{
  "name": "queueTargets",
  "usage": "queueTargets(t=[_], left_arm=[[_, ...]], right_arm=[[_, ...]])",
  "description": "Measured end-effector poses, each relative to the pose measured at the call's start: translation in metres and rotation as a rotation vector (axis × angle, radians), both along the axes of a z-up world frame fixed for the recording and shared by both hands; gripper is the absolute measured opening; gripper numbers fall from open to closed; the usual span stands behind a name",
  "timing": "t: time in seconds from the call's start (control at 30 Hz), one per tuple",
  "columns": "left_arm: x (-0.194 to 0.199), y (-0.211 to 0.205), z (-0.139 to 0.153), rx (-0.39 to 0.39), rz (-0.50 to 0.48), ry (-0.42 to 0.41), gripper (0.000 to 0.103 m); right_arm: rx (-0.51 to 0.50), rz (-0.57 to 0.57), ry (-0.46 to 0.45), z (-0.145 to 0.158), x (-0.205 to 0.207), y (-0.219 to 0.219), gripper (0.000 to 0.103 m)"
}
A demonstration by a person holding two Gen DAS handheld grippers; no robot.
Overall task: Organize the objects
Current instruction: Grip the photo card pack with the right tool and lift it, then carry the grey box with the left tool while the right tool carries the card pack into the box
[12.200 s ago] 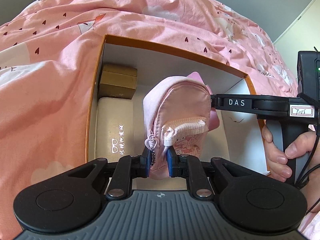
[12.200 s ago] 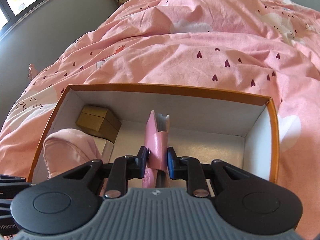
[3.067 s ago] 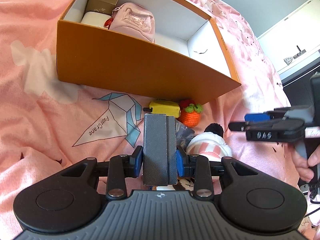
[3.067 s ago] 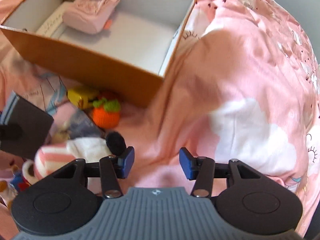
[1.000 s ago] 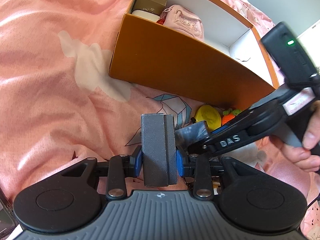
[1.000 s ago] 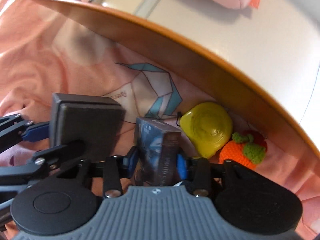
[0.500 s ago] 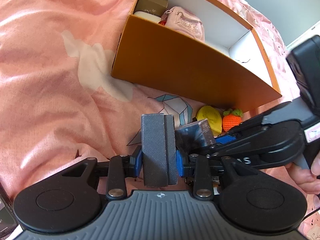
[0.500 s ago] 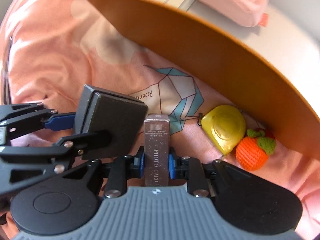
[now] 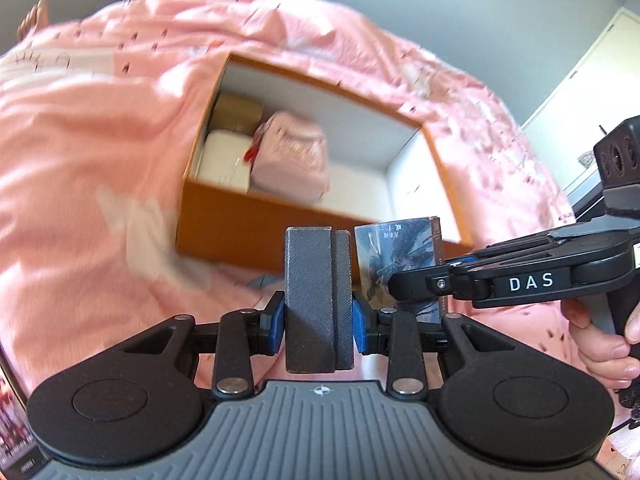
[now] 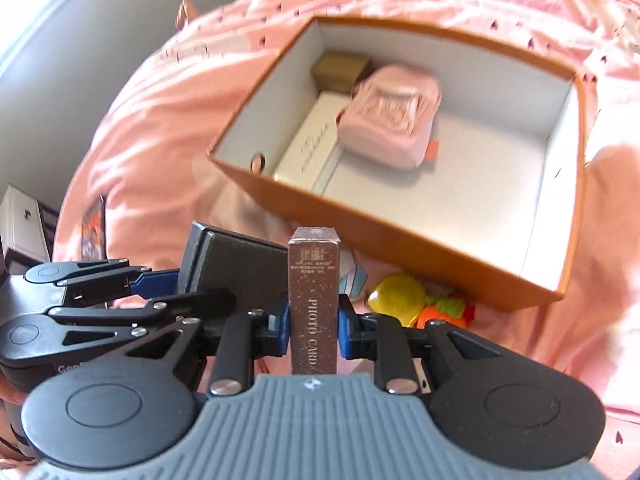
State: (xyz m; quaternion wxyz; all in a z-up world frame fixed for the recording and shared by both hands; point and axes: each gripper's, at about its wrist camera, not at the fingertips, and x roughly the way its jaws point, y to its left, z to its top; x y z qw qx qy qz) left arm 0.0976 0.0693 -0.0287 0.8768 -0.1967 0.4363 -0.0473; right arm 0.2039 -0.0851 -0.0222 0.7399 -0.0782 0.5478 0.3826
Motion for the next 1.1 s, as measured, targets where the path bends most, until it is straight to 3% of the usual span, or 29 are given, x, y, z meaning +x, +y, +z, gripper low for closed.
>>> queueTargets(t=[0.3, 0.4, 0.7, 1.1], left_arm=[[0.036, -0.010, 0.041, 0.019, -0.008, -0.161, 0.037], [0.050, -0.008, 0.043, -0.007, -0.008, -0.174, 0.037], [0.095, 0.001, 0.021, -0.025, -0.043, -0.098, 0.037], [0.143, 0.030, -0.023, -0.149, -0.053, 0.107, 0.037]], right_arm=[[0.150, -0.112, -0.087, 0.059, 0.027, -0.034, 0.024], [0.176, -0.161, -0.099, 0.059, 0.039, -0.039, 0.024], [0.177, -0.288, -0.040, 0.017, 0.085, -0.040, 0.024], [0.141, -0.354, 0.048, -0.035, 0.122, -0.040, 0.024]])
